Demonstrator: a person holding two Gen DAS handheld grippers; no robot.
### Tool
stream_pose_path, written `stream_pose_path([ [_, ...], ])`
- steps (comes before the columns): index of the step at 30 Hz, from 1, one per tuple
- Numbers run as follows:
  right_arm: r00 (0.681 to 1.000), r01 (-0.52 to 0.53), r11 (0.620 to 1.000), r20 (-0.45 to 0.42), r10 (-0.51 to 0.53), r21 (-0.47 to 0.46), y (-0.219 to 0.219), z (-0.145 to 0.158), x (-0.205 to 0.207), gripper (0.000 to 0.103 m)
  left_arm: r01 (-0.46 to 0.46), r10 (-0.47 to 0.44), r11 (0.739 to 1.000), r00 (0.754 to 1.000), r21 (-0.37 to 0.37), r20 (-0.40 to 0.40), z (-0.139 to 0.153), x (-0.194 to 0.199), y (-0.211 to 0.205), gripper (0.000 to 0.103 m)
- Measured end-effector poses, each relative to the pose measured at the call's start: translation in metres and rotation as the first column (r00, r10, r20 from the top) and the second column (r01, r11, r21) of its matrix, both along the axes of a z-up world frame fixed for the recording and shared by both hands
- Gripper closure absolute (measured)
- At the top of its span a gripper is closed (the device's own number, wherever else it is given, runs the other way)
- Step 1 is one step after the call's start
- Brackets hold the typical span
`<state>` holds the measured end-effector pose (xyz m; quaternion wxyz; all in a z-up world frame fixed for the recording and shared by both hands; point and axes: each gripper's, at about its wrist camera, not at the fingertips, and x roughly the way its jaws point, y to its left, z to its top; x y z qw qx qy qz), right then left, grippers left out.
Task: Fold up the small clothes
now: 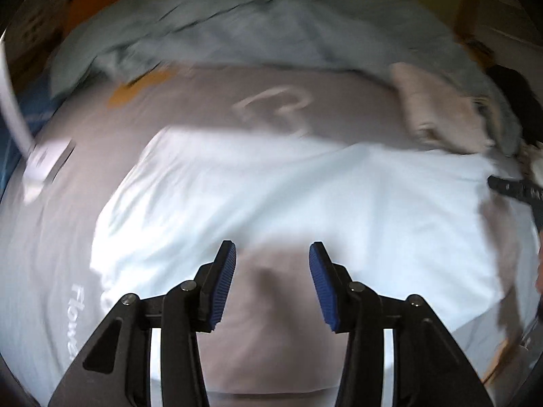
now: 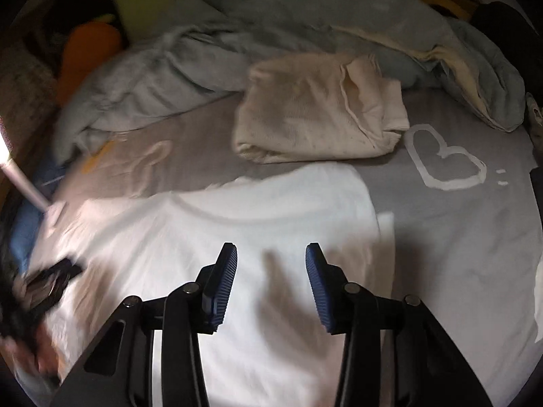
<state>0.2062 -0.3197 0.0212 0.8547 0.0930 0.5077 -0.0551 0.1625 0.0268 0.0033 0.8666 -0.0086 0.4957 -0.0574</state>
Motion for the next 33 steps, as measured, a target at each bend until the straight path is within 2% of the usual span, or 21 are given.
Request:
stream_pose_path([
  [2,0.998,0.005,1.000,-0.057,-0.006,-0.019,-0.003,-0.019,0.026,0.066,-0.030,0.027,0.998,0.998,-0.052,-0.053,-0.015,0.001,0.021,0.060],
  [4,0.994,0.038,0.999,-0.105,-0.038,0.000,-0.012,-0.035,0.046,0.067,-0.034,0.028,0.996,0.998,-0.084,-0.064,-0.023,-0.002,0.036,0.061],
  [7,0.992,0.084,0.996,-0.094,-0.082,0.023,-0.034,-0.053,0.070,0.072,0.001,-0.002,0.999,1.000,-0.038,-0.024,-0.025,-0.012,0.038,0.062],
  [9,0.986,0.134,0.983,-0.117,-0.120,0.123,-0.052,-0.064,0.080,0.074,0.011,-0.012,1.000,1.000,0.029,0.012,-0.024,-0.020,0.035,0.062],
  [10,0.978,0.190,0.963,-0.123,-0.168,0.191,-0.061,-0.062,0.080,0.074,0.011,-0.013,0.998,0.999,0.065,0.035,-0.022,-0.025,0.033,0.062],
  [12,0.969,0.238,0.936,-0.124,-0.213,0.258,-0.071,-0.051,0.075,0.073,0.027,-0.032,0.996,0.997,0.083,0.070,-0.016,-0.034,0.029,0.062],
  [15,0.982,0.191,0.949,-0.049,-0.184,0.253,-0.071,-0.011,0.048,0.073,0.030,-0.035,0.999,0.990,0.035,0.133,0.004,-0.047,0.039,0.053],
  [16,0.988,0.155,0.955,-0.022,-0.155,0.254,-0.068,0.000,0.036,0.073,0.014,-0.016,1.000,0.989,0.014,0.149,0.010,-0.050,0.044,0.044],
  [17,0.993,0.107,0.957,0.016,-0.116,0.269,-0.064,0.017,0.013,0.067,-0.009,0.012,1.000,0.986,-0.017,0.164,0.015,-0.053,0.051,0.038],
  [18,0.994,0.086,0.956,0.045,-0.103,0.282,-0.062,0.027,-0.004,0.053,-0.032,0.038,0.999,0.984,-0.037,0.175,0.018,-0.056,0.057,0.037],
  [19,0.992,0.073,0.954,0.082,-0.101,0.289,-0.058,0.037,-0.022,0.046,-0.049,0.057,0.998,0.980,-0.042,0.188,0.020,-0.059,0.060,0.036],
  [22,0.954,0.156,0.970,0.227,-0.196,0.185,-0.046,0.069,-0.090,0.028,-0.088,0.090,0.996,0.969,-0.022,0.229,0.024,-0.065,0.062,0.033],
  [23,0.932,0.168,0.972,0.293,-0.211,0.167,-0.042,0.078,-0.110,0.017,-0.089,0.093,0.996,0.967,-0.029,0.236,0.025,-0.068,0.061,0.031],
  [24,0.916,0.162,0.972,0.342,-0.212,0.169,-0.039,0.082,-0.124,0.012,-0.080,0.088,0.996,0.966,-0.044,0.243,0.026,-0.073,0.060,0.029],
  [27,0.873,0.110,0.976,0.451,-0.185,0.187,-0.026,0.090,-0.162,0.011,-0.041,0.070,0.994,0.950,-0.102,0.304,0.031,-0.091,0.060,0.014],
  [28,0.861,0.094,0.978,0.478,-0.173,0.186,-0.021,0.088,-0.173,0.010,-0.030,0.069,0.992,0.939,-0.120,0.336,0.032,-0.098,0.060,0.001],
  [29,0.851,0.092,0.979,0.496,-0.172,0.181,-0.018,0.085,-0.180,0.008,-0.029,0.078,0.990,0.926,-0.137,0.368,0.033,-0.105,0.061,0.000],
  [30,0.840,0.096,0.980,0.514,-0.175,0.177,-0.013,0.083,-0.190,0.000,-0.028,0.085,0.988,0.917,-0.151,0.390,0.033,-0.111,0.062,0.000],
  [31,0.826,0.106,0.979,0.532,-0.184,0.173,-0.008,0.079,-0.199,0.001,-0.018,0.082,0.987,0.912,-0.160,0.401,0.031,-0.115,0.061,0.000],
  [33,0.777,0.151,0.976,0.590,-0.217,0.160,-0.002,0.064,-0.222,0.001,-0.022,0.075,0.990,0.922,-0.142,0.379,0.024,-0.114,0.059,0.000],
])
